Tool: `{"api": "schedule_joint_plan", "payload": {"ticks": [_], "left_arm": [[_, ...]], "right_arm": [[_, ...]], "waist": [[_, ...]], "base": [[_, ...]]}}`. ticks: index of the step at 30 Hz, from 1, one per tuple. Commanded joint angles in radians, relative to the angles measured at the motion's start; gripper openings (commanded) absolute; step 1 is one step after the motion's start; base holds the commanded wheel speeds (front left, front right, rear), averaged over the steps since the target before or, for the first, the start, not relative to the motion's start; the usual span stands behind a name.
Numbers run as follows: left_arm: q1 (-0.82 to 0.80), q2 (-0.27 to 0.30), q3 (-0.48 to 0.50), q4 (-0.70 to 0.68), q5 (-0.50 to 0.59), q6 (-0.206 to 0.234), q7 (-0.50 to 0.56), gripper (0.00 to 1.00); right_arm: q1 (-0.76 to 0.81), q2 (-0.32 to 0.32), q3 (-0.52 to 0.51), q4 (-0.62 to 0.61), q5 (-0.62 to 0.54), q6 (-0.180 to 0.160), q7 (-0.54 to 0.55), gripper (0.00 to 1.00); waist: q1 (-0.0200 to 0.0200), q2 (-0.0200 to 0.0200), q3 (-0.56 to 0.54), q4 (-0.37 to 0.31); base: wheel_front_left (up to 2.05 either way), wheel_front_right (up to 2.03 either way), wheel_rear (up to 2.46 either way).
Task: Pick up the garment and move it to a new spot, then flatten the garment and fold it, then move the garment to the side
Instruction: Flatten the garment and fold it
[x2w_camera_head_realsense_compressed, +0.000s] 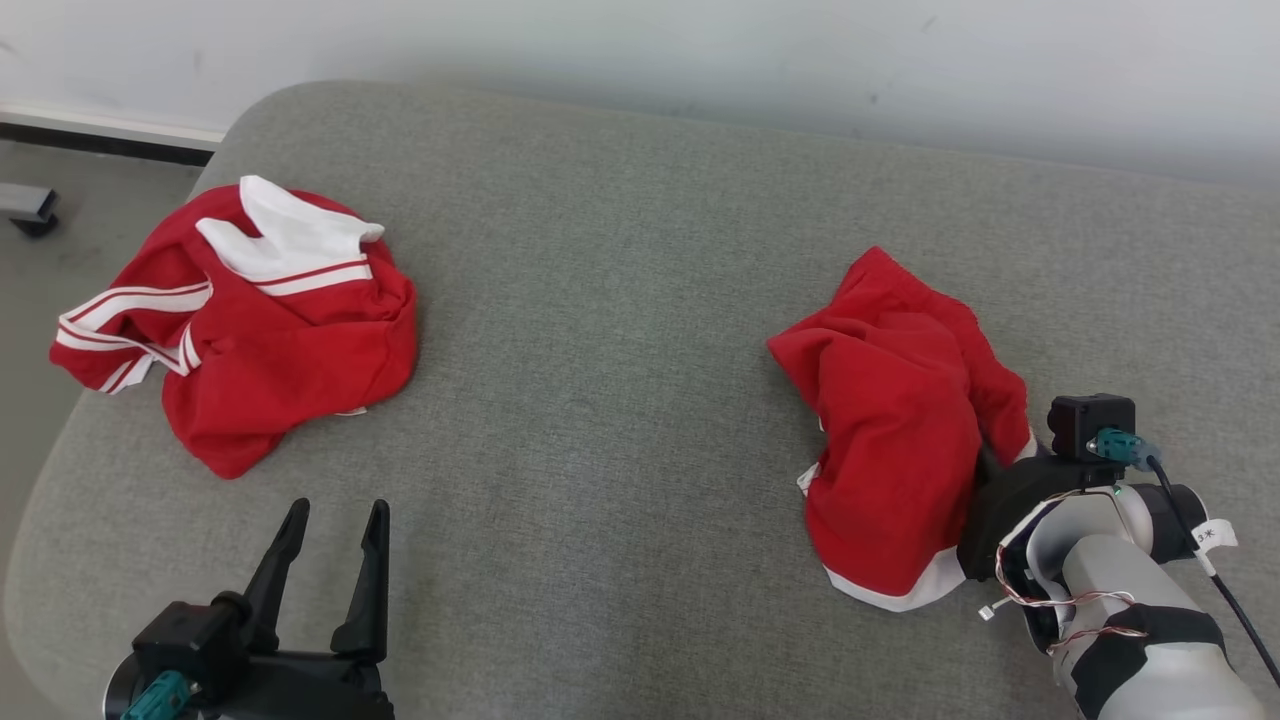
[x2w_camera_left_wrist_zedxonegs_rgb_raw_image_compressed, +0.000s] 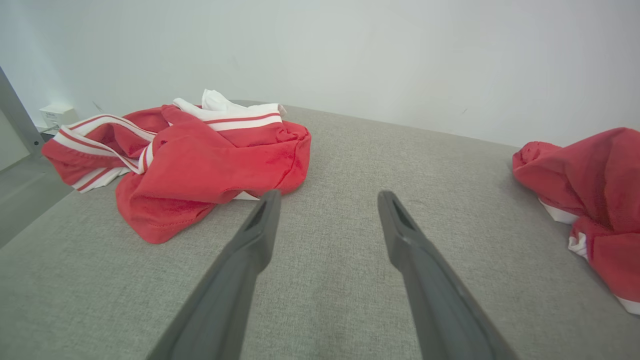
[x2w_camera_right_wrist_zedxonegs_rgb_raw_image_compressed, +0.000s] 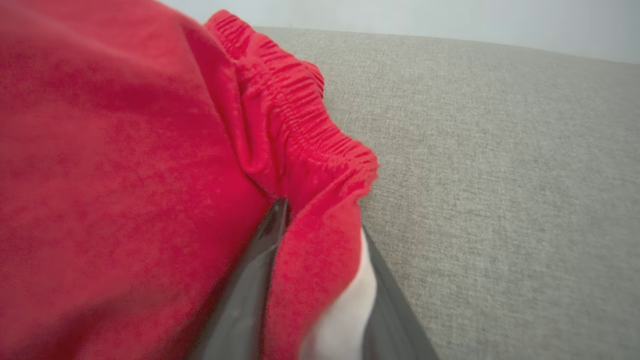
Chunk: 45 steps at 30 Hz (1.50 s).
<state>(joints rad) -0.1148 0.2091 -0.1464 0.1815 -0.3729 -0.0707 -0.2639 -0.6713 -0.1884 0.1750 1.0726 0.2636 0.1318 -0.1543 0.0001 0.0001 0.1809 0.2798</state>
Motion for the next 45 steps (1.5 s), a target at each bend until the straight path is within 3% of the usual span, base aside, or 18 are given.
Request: {"api": "schedule_joint_plan", "payload": {"ticks": [1, 6, 11, 20, 25, 31, 36, 43, 44, 45], "left_arm": [[-0.012, -0.004, 0.004, 0.006, 0.009, -0.007, -0.001, 1.0], [-0.008, -0.009, 0.012, 0.01, 0.021, -0.011, -0.001, 1.0], [0.01, -0.015, 0.019, 0.01, 0.033, -0.016, -0.001, 1.0], [0.032, -0.025, 0.033, 0.001, 0.043, -0.015, -0.001, 1.0], [0.044, -0.034, 0.04, -0.001, 0.046, -0.016, -0.001, 1.0], [0.053, -0.046, 0.042, 0.0, 0.051, -0.019, -0.001, 1.0], [0.045, -0.054, 0.034, 0.009, 0.051, -0.024, -0.001, 1.0], [0.032, -0.07, 0.015, 0.025, 0.055, -0.034, -0.001, 1.0], [0.03, -0.072, 0.012, 0.028, 0.055, -0.033, -0.001, 1.0], [0.029, -0.072, 0.011, 0.031, 0.054, -0.033, -0.001, 1.0]], "right_arm": [[-0.005, -0.003, 0.014, 0.018, 0.013, -0.002, -0.033, 0.0], [-0.033, -0.029, 0.029, 0.026, 0.021, -0.002, -0.084, 0.0], [-0.058, -0.101, 0.026, 0.007, 0.02, -0.002, -0.107, 0.0], [-0.097, -0.201, 0.006, -0.156, -0.03, -0.002, -0.112, 0.0], [-0.054, -0.152, 0.06, -0.26, -0.073, -0.002, -0.112, 0.0], [-0.001, -0.032, 0.215, -0.331, -0.081, -0.002, -0.111, 0.0], [0.057, 0.082, 0.345, -0.337, -0.054, -0.002, -0.111, 0.0], [0.13, 0.137, 0.51, -0.296, 0.023, -0.002, -0.111, 0.0], [0.137, 0.138, 0.537, -0.308, 0.04, -0.002, -0.111, 0.81], [0.142, 0.139, 0.558, -0.316, 0.06, -0.002, -0.111, 1.0]], "waist": [[-0.0001, -0.0001, -0.009, -0.016], [-0.0001, -0.0001, -0.031, -0.038], [-0.0001, -0.0001, -0.059, -0.06], [-0.0001, -0.0001, -0.08, -0.078], [-0.0001, -0.0001, -0.093, -0.079], [-0.0001, -0.0001, -0.099, -0.07], [-0.0001, -0.0001, -0.096, -0.044], [-0.0001, -0.0001, -0.091, -0.003], [-0.0001, -0.0001, -0.092, 0.002], [-0.0001, -0.0001, -0.093, 0.003]], "base": [[0.0, 0.0, 0.0], [0.0, 0.0, 0.0], [0.0, 0.0, 0.0], [0.0, 0.0, 0.0], [0.0, 0.0, 0.0], [0.0, 0.0, 0.0], [0.0, 0.0, 0.0], [0.0, 0.0, 0.0], [0.0, 0.0, 0.0], [0.0, 0.0, 0.0]]}}
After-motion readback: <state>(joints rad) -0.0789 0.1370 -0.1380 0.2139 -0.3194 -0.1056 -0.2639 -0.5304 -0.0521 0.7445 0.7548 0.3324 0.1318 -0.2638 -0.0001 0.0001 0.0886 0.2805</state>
